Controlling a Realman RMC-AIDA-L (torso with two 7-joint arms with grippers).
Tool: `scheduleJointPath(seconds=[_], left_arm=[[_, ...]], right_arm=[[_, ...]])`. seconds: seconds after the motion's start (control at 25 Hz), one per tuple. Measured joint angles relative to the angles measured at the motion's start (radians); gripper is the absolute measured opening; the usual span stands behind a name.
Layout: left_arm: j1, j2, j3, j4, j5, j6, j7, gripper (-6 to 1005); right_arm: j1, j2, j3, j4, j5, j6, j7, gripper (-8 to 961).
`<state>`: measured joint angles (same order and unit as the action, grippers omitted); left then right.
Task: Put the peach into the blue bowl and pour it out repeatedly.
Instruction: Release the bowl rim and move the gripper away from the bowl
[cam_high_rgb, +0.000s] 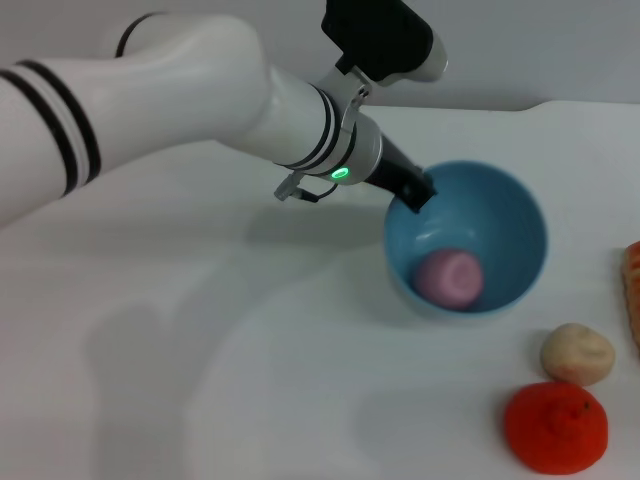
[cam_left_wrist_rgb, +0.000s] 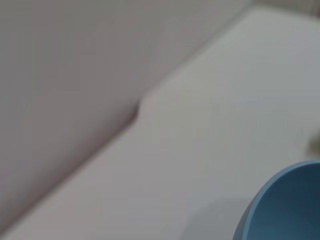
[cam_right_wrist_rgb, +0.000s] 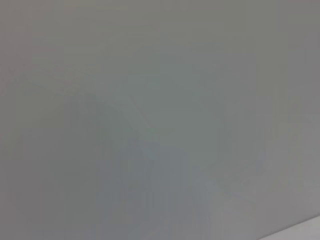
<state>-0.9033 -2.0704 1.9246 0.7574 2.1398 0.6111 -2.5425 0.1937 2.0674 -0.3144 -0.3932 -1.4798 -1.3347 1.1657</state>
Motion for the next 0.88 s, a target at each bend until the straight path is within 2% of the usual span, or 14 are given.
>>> scheduleJointPath(seconds=[0.04, 0.16, 0.32, 0.88], left_arm=[[-0.026, -0.002, -0.015, 0.001, 0.094, 0.088, -0.097, -2], [-0.035, -0.005, -0.011, 0.007, 0.144, 0.122, -0.153, -1], [-0.013, -0.007, 0.03, 0.007, 0.141, 0.08, -0.161, -1], [0.023, -0.008, 0.094, 0.014, 0.131, 0.068, -0.173, -1]], right_arm=[[0.0, 0.0, -0.001, 0.002, 0.0, 0.001, 0.0, 545], [0.0, 0.0, -0.001, 0.007, -0.001, 0.003, 0.0, 545], [0.0, 0.0, -0.006, 0.007, -0.001, 0.005, -0.001, 545], [0.003, 0.001, -0.011, 0.018, -0.004, 0.003, -0.002, 545]])
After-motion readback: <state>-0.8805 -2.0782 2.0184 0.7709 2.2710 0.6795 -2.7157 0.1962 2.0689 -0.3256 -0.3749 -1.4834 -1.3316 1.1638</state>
